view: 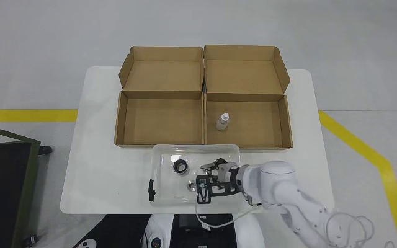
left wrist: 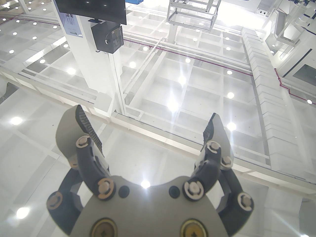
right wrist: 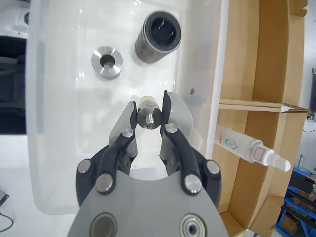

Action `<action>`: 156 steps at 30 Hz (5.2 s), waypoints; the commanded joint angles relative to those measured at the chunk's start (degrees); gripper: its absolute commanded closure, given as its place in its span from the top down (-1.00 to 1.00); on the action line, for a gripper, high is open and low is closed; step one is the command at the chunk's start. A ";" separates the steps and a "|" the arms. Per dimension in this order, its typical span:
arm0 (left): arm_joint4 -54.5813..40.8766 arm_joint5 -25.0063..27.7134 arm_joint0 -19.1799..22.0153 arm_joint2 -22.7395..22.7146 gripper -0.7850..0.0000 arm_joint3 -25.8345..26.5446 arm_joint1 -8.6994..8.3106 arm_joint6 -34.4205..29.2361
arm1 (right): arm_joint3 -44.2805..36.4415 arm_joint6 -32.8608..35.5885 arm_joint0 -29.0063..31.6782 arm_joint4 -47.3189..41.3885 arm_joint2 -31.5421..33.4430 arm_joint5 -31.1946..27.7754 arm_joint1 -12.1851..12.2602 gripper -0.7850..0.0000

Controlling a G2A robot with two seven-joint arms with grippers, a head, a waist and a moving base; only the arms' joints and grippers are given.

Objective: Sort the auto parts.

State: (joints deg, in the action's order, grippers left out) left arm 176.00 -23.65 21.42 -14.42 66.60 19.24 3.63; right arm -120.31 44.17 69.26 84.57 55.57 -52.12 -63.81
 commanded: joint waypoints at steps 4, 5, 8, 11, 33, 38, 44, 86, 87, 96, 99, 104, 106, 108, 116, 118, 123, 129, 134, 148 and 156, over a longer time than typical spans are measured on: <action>0.00 0.00 0.00 0.00 1.00 0.00 0.00 0.00 | -1.97 -6.77 1.43 -3.08 2.27 1.67 0.30 -1.00; 0.00 0.00 0.00 0.00 1.00 0.00 0.00 0.00 | -1.83 -8.24 1.59 -3.57 2.77 1.93 0.35 -1.00; 0.00 0.00 0.00 0.00 1.00 0.00 0.00 0.00 | -2.08 -13.28 2.13 -5.93 4.03 3.41 0.40 -1.00; 0.00 0.00 0.00 0.00 1.00 0.00 0.00 0.00 | -1.67 -17.68 2.44 -7.88 4.81 4.55 0.39 -1.00; 0.00 0.00 0.00 0.00 1.00 0.00 0.00 0.00 | 10.71 -36.71 -3.41 -30.87 4.83 10.44 -1.44 -1.00; 0.00 0.00 0.00 0.00 1.00 0.00 0.00 0.00 | 13.76 -41.10 -4.94 -38.56 6.57 9.70 -1.75 -1.00; 0.00 0.00 0.00 0.00 1.00 0.00 0.00 0.00 | 14.62 -43.40 -5.77 -42.95 8.99 9.56 -1.84 -1.00; 0.00 0.00 0.00 0.00 1.00 0.00 0.00 0.00 | 9.06 -45.23 -8.28 -48.13 14.43 9.53 -3.29 -1.00; 0.00 0.00 0.00 0.00 1.00 0.00 0.00 0.00 | 9.11 -44.70 -8.04 -47.63 14.24 9.72 -3.29 -1.00; 0.00 0.00 0.00 0.00 1.00 0.00 0.00 0.00 | 10.18 -39.47 -5.63 -43.91 13.14 9.46 -3.07 -1.00; 0.00 0.00 0.00 0.00 1.00 0.00 0.00 0.00 | 11.30 -38.41 -4.09 -42.27 13.72 8.16 -2.80 -1.00; 0.00 0.00 0.00 0.00 1.00 0.00 0.00 0.00 | 12.05 -35.41 -0.95 -37.82 16.76 6.80 -1.98 -1.00; 0.00 0.00 0.00 0.00 1.00 0.00 0.00 0.00 | 12.08 -33.79 0.46 -35.37 18.03 6.73 -1.62 -1.00; 0.00 0.00 0.00 0.00 1.00 0.00 0.00 0.00 | 11.78 -32.63 1.57 -33.10 19.14 6.99 -1.33 -1.00; 0.00 0.00 0.00 0.00 1.00 0.00 0.00 0.00 | 11.78 -29.68 3.45 -25.60 22.13 8.58 -0.52 -1.00; 0.00 0.00 0.00 0.00 1.00 0.00 0.00 0.00 | 12.01 -29.15 3.70 -24.02 23.10 8.70 -0.29 -1.00; 0.00 0.00 0.00 0.00 1.00 0.00 0.00 0.00 | 11.18 -26.89 4.75 -19.36 26.08 8.37 0.43 -1.00; 0.00 0.00 0.00 0.00 1.00 0.00 0.00 0.00 | 11.48 -23.59 5.18 -14.90 26.99 9.48 0.93 -1.00; 0.00 0.00 0.00 0.00 1.00 0.00 0.00 0.00 | 14.81 -19.74 2.63 -12.01 24.07 10.26 0.91 -1.00; 0.00 0.00 0.00 0.00 1.00 0.00 0.00 0.00 | 25.91 -14.60 -6.14 -10.33 17.06 12.04 0.24 -1.00; 0.00 0.00 0.00 0.00 1.00 0.00 0.00 0.00 | 29.49 -12.82 -8.82 -9.38 14.52 12.21 0.02 -1.00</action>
State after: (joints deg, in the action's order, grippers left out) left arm 176.00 -23.65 21.42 -14.42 66.60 19.24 3.63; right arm -91.10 31.23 60.63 75.13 70.37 -40.02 -63.76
